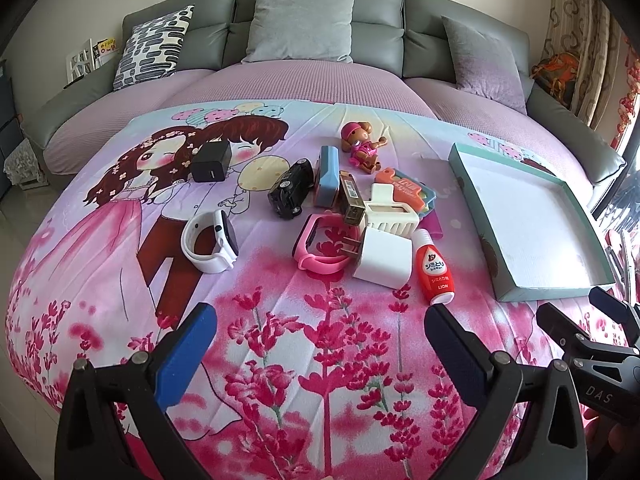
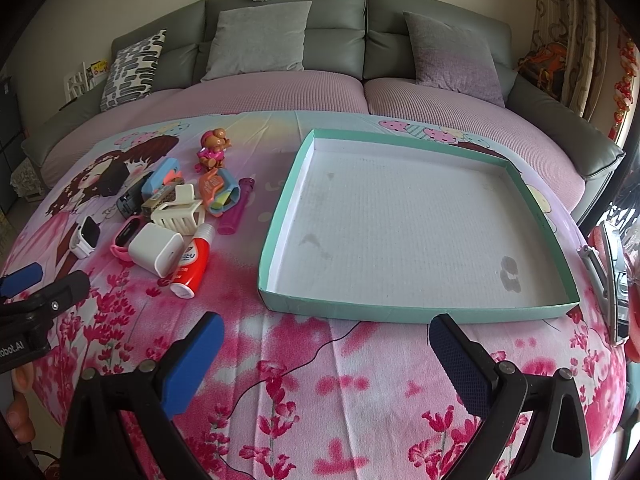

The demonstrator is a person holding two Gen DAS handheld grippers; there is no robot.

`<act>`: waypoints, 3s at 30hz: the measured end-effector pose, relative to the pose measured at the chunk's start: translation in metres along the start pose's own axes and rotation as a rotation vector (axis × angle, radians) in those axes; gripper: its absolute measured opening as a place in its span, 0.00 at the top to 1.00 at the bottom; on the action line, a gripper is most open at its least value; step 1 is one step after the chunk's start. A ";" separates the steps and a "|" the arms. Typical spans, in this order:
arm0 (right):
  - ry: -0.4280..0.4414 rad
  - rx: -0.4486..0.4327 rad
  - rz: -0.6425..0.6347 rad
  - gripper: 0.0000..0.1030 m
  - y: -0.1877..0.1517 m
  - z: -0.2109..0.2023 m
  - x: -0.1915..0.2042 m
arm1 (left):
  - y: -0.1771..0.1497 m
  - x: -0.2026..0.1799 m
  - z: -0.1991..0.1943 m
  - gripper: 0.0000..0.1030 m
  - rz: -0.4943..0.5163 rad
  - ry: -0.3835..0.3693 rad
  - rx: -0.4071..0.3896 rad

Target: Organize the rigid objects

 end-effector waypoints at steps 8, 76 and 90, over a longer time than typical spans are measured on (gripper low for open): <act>0.000 0.000 0.000 0.00 0.000 0.000 0.000 | 0.000 0.001 0.000 0.00 -0.002 -0.003 -0.002; 0.187 0.162 -0.097 0.72 0.027 0.085 0.118 | 0.036 0.095 0.095 0.49 -0.087 0.146 0.151; 0.259 0.116 -0.021 0.77 0.038 0.069 0.103 | 0.041 0.091 0.081 0.49 -0.111 0.207 0.132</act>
Point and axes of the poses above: each gripper's, at about its wrist camera, not at the fingertips, and z roughly the way its jaws point, x to its left, y to its top, the point moved 6 cm from there along z, roughly the way its jaws point, and after that the axes turned 1 degree about z, right-handed, at the moved point
